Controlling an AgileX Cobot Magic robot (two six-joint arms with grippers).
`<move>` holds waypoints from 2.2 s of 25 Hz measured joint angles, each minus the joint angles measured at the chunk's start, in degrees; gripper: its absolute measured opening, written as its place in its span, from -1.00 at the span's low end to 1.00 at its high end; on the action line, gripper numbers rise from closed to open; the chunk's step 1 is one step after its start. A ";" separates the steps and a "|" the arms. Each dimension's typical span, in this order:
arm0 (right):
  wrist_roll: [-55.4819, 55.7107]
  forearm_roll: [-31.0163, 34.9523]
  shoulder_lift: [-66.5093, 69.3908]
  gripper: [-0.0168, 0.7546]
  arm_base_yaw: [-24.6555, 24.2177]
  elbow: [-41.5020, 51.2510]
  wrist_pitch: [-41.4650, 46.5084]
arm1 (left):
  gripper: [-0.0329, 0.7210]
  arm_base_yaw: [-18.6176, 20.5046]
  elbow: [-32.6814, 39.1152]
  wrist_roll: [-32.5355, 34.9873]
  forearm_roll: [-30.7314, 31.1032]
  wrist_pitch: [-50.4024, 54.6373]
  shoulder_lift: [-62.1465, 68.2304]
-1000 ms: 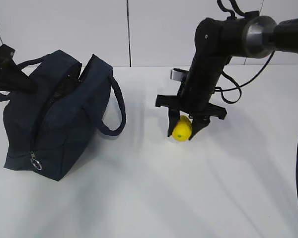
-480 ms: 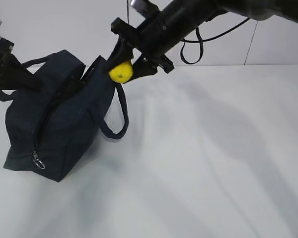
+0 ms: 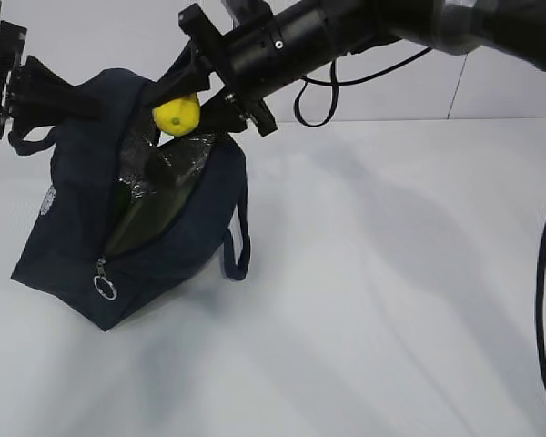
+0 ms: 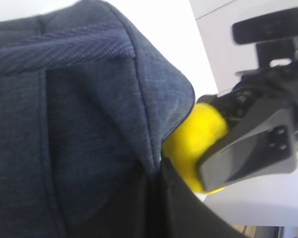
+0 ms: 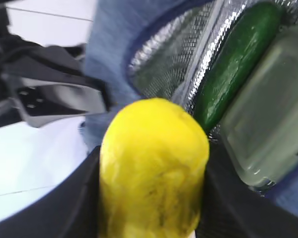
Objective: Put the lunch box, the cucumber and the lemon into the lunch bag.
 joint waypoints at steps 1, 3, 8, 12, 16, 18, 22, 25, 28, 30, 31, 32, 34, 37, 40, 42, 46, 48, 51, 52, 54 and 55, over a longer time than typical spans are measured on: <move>-0.10 0.00 0.46 -0.01 0.37 0.00 -0.13 | -0.94 0.00 0.00 0.43 -0.83 0.00 0.00; -0.23 -0.26 1.08 -0.01 1.14 0.00 -1.00 | -0.94 0.00 0.00 0.84 -1.70 0.00 0.00; -0.35 -0.57 3.20 -0.01 1.63 0.00 -2.74 | -0.94 0.00 0.00 1.32 -2.45 -0.11 0.14; -0.35 -0.84 5.33 0.02 1.65 0.00 -4.01 | -0.94 0.00 0.00 1.42 -2.91 -0.23 0.27; -0.35 -0.92 5.91 0.08 2.38 0.00 -6.59 | -0.94 -0.55 0.00 1.55 -3.06 -0.45 0.27; -0.35 -0.82 5.91 0.14 2.53 0.00 -7.46 | -0.94 -1.50 0.00 1.67 -3.06 -0.57 0.27; -0.38 -0.75 5.91 0.32 2.51 0.00 -8.22 | -0.94 -2.33 0.00 1.96 -3.06 -0.66 0.27; -0.38 -0.75 5.91 0.38 2.51 0.00 -8.35 | -0.94 -2.45 0.00 2.00 -3.06 -0.66 0.27; -0.48 -0.58 5.91 0.39 2.51 0.00 -8.46 | -0.94 -2.45 0.00 2.00 -3.06 -0.66 0.27; -0.48 -0.24 5.91 0.39 2.51 0.00 -8.07 | -0.94 -2.45 0.00 2.00 -3.06 -0.66 0.27; -0.48 -0.12 5.91 0.39 2.51 0.00 -7.79 | -0.94 -2.45 0.00 2.00 -3.06 -0.66 0.27; -0.48 -0.12 5.91 0.39 2.51 0.00 -7.37 | -0.94 -2.45 0.00 2.00 -3.06 -0.66 0.27; -0.48 -0.12 5.91 0.39 2.51 0.00 -6.20 | -0.94 -2.45 0.00 2.00 -3.19 -0.66 0.27; -0.71 -0.03 5.91 0.39 2.51 0.00 -4.00 | -0.94 -2.45 0.00 2.00 -3.33 -0.66 0.27; -2.44 -0.03 5.91 0.39 2.51 0.00 -1.73 | -0.94 -2.45 0.00 2.00 -3.33 -0.66 0.27; -2.83 -0.03 5.91 0.40 2.51 0.00 -0.93 | -0.94 -2.45 0.00 2.00 -3.33 -0.66 0.27; -2.84 -0.34 6.01 0.40 2.51 -2.03 -0.29 | -0.94 -2.45 0.00 2.04 -3.46 -0.66 0.27; -2.93 -1.43 6.01 0.40 2.41 -4.25 0.20 | -0.94 -2.45 0.00 2.04 -3.46 -0.79 0.27; -3.06 -2.65 6.12 0.40 2.41 -8.28 0.89 | -0.94 -2.45 0.00 2.04 -3.85 -0.89 0.27; -2.89 -3.46 6.12 0.39 2.41 -9.58 1.02 | -0.94 -2.45 0.00 2.04 -4.08 -0.89 0.27; -0.84 -6.46 6.12 0.39 2.41 -11.74 1.48 | -0.94 -2.45 0.00 2.04 -4.20 -1.09 0.27; 0.82 -8.53 6.12 0.39 2.41 -12.77 1.48 | -0.94 -2.45 0.00 2.04 -4.20 -1.09 0.27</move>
